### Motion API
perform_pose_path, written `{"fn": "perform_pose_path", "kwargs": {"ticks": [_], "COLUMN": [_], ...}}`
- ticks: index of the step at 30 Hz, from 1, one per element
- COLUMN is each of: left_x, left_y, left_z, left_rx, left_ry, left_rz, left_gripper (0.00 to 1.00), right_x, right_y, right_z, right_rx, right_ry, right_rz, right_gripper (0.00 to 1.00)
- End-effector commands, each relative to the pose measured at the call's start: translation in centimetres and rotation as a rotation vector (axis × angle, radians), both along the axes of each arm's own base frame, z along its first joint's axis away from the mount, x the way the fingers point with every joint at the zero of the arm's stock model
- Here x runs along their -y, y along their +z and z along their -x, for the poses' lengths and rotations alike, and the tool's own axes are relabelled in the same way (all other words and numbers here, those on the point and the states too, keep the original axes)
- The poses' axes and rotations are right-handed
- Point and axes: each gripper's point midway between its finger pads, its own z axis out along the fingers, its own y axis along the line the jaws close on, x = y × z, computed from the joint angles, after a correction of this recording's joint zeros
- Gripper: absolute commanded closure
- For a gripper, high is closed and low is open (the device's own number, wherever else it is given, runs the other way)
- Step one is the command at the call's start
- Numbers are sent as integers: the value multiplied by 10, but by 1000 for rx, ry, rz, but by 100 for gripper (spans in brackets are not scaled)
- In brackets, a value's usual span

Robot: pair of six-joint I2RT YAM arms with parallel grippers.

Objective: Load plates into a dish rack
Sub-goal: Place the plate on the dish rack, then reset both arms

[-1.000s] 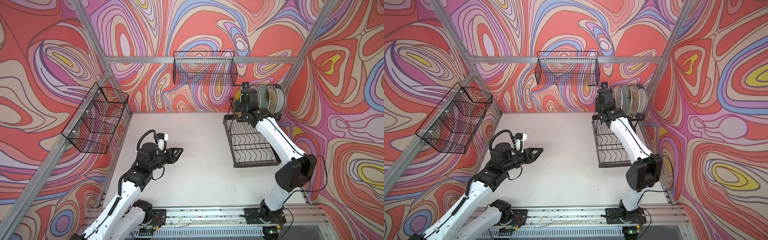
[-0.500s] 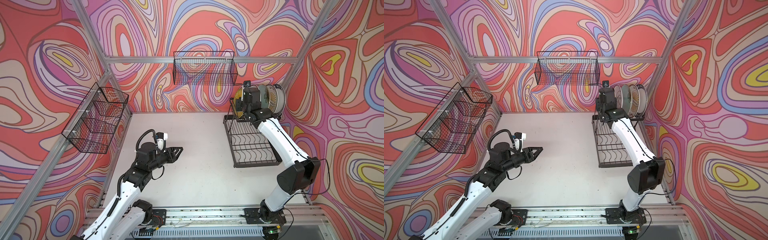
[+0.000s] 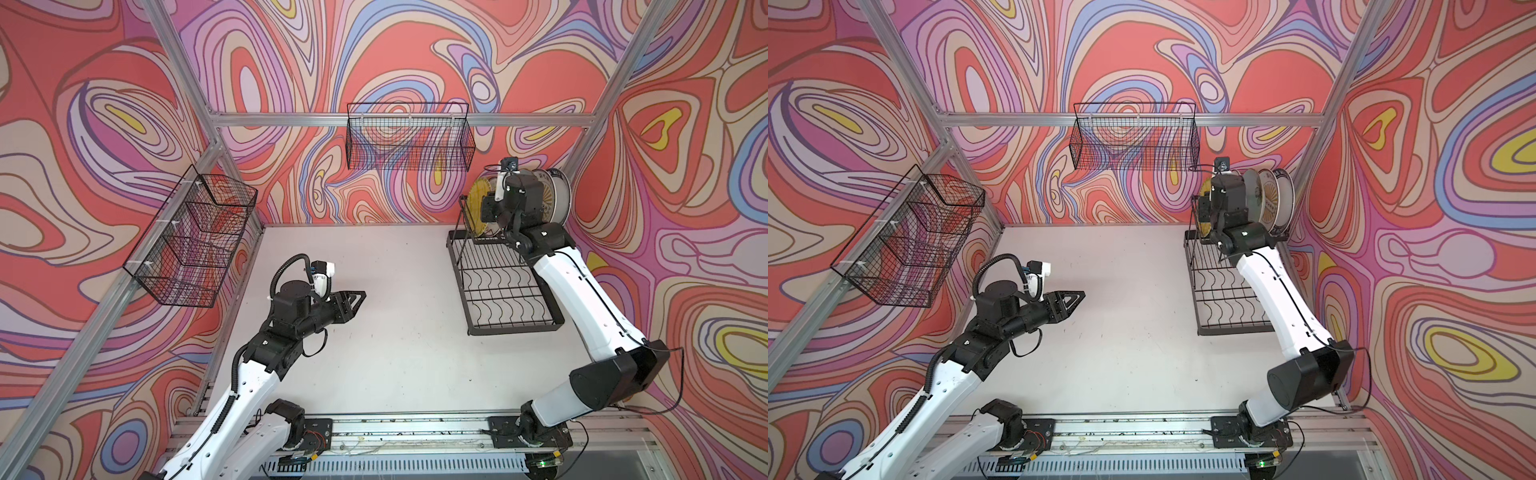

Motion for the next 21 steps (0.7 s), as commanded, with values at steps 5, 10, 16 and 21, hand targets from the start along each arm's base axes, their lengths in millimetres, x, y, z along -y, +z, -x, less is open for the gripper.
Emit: {"fn": "perform_pose_path", "kwargs": {"ticks": [5, 10, 16, 21], "left_x": [-3, -10, -16, -20], "left_y": [8, 9, 21, 23], "left_z": [-4, -8, -11, -15], "left_rx": [13, 20, 73, 75], "left_ry": [1, 29, 66, 92], "left_rz": [-70, -121, -130, -158], "left_gripper": [51, 49, 42, 40], "right_x": [3, 3, 6, 9], "right_y": [-7, -21, -42, -69], "right_z": [34, 60, 89, 107], "right_rx": [7, -19, -35, -55], "right_ry": [30, 64, 85, 79], "right_rz": [-59, -109, -156, -198], "right_gripper": [66, 66, 64, 64]}}
